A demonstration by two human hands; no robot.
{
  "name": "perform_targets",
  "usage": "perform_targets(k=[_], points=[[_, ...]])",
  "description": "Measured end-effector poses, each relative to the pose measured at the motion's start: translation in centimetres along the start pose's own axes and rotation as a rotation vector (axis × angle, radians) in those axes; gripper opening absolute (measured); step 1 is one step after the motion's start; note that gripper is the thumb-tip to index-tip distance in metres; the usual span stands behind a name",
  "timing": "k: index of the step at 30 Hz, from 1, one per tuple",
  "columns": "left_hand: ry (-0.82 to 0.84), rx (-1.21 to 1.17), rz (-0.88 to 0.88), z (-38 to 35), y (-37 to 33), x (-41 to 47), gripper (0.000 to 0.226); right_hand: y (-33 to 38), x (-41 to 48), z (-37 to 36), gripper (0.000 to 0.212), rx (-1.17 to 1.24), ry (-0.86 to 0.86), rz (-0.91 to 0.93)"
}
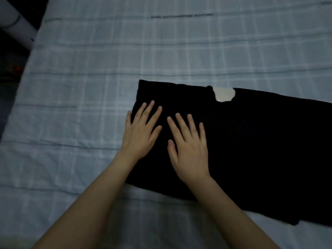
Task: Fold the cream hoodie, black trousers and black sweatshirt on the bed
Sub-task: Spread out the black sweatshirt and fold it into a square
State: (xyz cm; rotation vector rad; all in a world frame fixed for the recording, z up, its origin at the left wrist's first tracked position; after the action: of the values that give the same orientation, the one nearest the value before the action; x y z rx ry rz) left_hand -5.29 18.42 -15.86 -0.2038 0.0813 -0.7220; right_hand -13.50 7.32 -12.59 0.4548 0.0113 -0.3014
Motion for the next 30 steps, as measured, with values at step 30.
perform_targets(k=[30], points=[[-0.181, -0.732, 0.478, 1.2, 11.9, 2.7, 0.060, 6.6, -2.6, -0.8, 0.051, 0.131, -0.164, 0.049]])
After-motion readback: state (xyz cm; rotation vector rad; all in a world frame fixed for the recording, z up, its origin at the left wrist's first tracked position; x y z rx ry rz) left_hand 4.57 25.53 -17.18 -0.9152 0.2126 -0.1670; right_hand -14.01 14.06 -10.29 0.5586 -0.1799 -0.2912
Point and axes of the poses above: each hand's wrist, its own x-axis towards the middle knuckle, its own z-axis out of the back of the hand, y = z × x, the point moved 10 cm from there along x, towards the middle knuckle, and after that the axes turned 13 degrees about -z, right-handed, at the moved point
